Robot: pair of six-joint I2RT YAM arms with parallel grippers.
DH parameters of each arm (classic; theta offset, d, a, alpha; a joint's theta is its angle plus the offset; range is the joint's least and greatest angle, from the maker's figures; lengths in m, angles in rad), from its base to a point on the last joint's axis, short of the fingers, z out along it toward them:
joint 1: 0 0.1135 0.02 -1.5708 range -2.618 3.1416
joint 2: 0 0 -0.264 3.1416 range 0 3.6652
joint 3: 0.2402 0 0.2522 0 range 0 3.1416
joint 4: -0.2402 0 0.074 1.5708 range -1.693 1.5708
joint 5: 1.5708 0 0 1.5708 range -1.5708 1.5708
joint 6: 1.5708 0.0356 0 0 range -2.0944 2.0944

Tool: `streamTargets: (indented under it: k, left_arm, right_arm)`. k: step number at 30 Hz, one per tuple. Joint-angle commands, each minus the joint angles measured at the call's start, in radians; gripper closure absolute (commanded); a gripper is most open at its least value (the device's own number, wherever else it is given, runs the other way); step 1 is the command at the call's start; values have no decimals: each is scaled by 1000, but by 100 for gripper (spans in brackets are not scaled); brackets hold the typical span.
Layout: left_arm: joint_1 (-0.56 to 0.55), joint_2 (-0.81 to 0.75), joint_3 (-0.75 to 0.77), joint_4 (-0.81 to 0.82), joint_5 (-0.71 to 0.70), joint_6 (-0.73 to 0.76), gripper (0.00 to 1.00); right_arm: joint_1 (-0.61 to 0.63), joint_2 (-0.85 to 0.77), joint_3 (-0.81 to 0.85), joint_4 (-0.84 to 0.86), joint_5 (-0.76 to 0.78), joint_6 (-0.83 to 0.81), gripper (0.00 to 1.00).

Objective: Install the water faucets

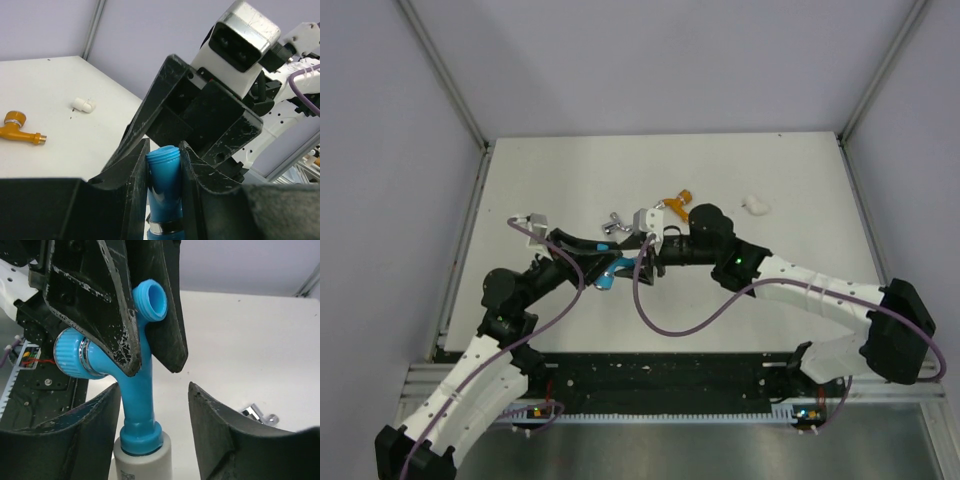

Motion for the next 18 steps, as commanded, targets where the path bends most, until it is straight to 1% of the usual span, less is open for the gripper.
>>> streamTargets:
  k: [1,2,4,5,6,7,9,11,12,14,15,17,18]
  left_arm:
    - [-4,-2,57,73,3,-13,100]
    - [-4,-2,58,64,4,-8,100]
    - [-4,-5,64,50,9,4,100]
    - [-2,-13,72,20,-6,18,100]
    - [-4,-24,84,-26,-34,29,100]
    - [-4,-34,100,-98,-75,48,95]
    - [-2,-62,153,-282,-188,94,76]
    - [-2,-89,207,-468,-345,124,59]
    - [-2,-102,227,-546,-424,136,46]
    - [-2,-146,280,-689,-550,160,27]
    - [-2,-157,297,-727,-618,180,15]
    - [-1,-185,365,-835,-698,242,3]
    - [-1,-177,400,-891,-729,277,1]
  right_arm:
    - [22,37,74,-44,1,-12,50]
    - [25,43,85,-55,-7,-11,57]
    - [22,47,105,-101,-22,-14,78]
    - [22,46,114,-122,-17,-14,87]
    - [20,44,119,-147,-10,-17,100]
    - [20,41,122,-167,9,-18,100]
    - [5,40,127,-210,36,-8,100]
    - [-23,43,125,-239,47,38,100]
    - [-43,43,116,-239,59,72,100]
    - [-86,41,93,-294,88,126,100]
    - [-113,41,79,-308,101,153,100]
    - [-173,41,52,-339,134,199,100]
    - [-207,38,41,-354,171,241,100]
